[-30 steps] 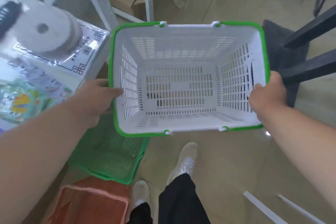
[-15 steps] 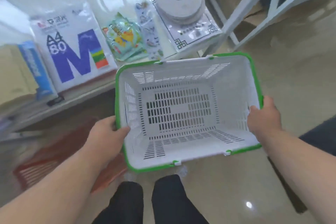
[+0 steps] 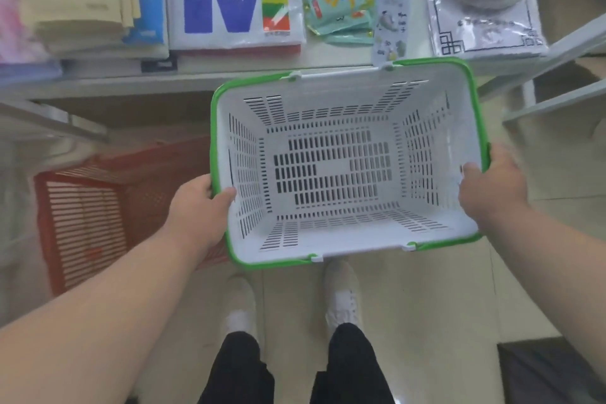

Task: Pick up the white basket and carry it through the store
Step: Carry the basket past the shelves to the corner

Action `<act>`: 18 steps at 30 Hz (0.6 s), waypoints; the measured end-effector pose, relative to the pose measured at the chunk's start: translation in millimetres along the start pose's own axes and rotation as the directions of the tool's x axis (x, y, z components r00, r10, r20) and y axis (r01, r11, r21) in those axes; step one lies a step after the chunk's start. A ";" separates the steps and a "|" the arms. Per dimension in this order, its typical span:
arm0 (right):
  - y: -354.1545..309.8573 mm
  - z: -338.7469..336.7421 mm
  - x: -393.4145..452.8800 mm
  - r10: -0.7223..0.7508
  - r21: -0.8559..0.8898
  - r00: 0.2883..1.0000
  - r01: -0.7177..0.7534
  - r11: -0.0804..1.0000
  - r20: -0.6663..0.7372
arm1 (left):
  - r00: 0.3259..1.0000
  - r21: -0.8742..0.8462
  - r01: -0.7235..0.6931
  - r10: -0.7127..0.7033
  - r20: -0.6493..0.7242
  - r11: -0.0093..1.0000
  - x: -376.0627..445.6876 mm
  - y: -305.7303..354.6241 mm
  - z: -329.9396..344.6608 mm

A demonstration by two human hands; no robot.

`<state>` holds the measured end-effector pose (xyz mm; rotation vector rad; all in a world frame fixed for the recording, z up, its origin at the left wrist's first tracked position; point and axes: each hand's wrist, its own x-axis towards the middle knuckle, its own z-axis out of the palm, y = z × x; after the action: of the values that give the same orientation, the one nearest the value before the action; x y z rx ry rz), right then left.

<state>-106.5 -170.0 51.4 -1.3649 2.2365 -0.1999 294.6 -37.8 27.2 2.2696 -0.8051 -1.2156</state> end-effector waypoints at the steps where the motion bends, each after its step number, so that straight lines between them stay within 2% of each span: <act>1: -1.1 6.1 2.9 -0.002 -0.002 1.000 0.002 1.000 0.011 | 1.000 0.012 0.014 -0.014 -0.021 1.000 0.9 -2.4 4.3; 5: 10.5 21.1 7.9 0.045 -0.041 0.996 -0.041 0.998 0.083 | 0.993 0.074 0.112 -0.109 -0.049 0.991 6.5 -21.4 26.7; 9: 35.9 25.7 13.4 0.047 -0.140 0.989 -0.027 0.990 0.139 | 0.983 0.111 0.184 -0.186 0.008 0.977 5.9 -34.6 41.0; 14: 64.3 42.8 15.0 0.109 -0.206 0.974 -0.067 0.976 0.199 | 0.979 0.160 0.189 -0.198 0.042 0.969 5.0 -49.6 58.2; 18: 87.0 67.0 13.9 0.168 -0.174 0.963 -0.132 0.976 0.210 | 0.978 0.251 0.190 -0.204 0.032 0.949 9.0 -69.9 76.1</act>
<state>-147.3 -130.9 -43.8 -1.2208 2.1891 0.1807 253.9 -0.6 -60.6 2.5796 -0.8045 -1.3384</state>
